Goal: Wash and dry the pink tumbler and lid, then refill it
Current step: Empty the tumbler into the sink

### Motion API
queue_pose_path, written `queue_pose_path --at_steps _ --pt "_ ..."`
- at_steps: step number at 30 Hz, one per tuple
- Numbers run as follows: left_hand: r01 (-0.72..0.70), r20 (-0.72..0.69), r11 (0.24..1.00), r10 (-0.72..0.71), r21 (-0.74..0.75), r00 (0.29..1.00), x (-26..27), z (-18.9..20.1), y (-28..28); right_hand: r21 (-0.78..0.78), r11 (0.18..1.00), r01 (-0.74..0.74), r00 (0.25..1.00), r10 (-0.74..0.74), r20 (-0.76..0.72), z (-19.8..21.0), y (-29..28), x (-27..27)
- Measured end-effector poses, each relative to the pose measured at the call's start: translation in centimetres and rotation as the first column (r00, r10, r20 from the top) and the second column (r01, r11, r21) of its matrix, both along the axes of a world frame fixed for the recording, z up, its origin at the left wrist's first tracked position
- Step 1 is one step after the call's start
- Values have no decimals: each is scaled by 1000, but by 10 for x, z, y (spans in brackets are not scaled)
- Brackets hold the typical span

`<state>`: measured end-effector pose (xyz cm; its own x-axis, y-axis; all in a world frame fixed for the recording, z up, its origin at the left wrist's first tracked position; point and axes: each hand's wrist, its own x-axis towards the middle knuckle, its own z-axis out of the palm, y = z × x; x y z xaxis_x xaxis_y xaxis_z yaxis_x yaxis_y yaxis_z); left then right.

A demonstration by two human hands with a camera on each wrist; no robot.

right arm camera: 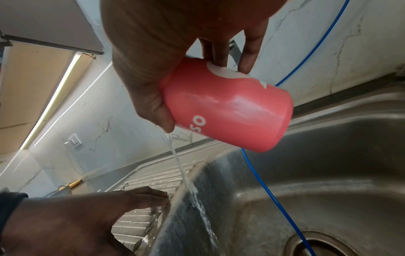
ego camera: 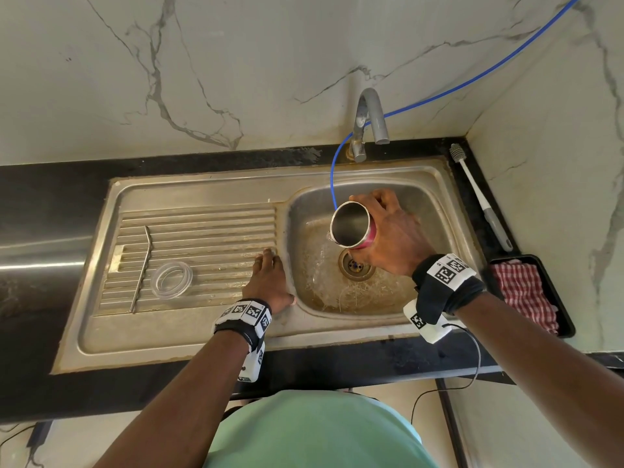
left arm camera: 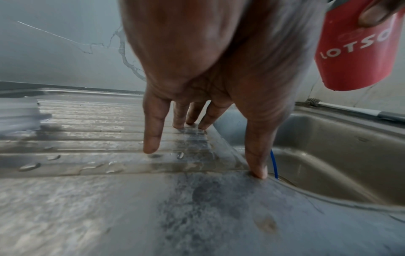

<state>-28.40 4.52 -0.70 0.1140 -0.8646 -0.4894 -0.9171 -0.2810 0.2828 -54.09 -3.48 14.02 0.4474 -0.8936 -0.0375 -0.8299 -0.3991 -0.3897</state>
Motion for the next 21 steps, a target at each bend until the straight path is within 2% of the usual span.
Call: queue_pose_path --at_steps 21 --pt "31 15 999 -31 13 999 0 -3 -1 -18 1000 2 993 -4 -117 12 -1 2"
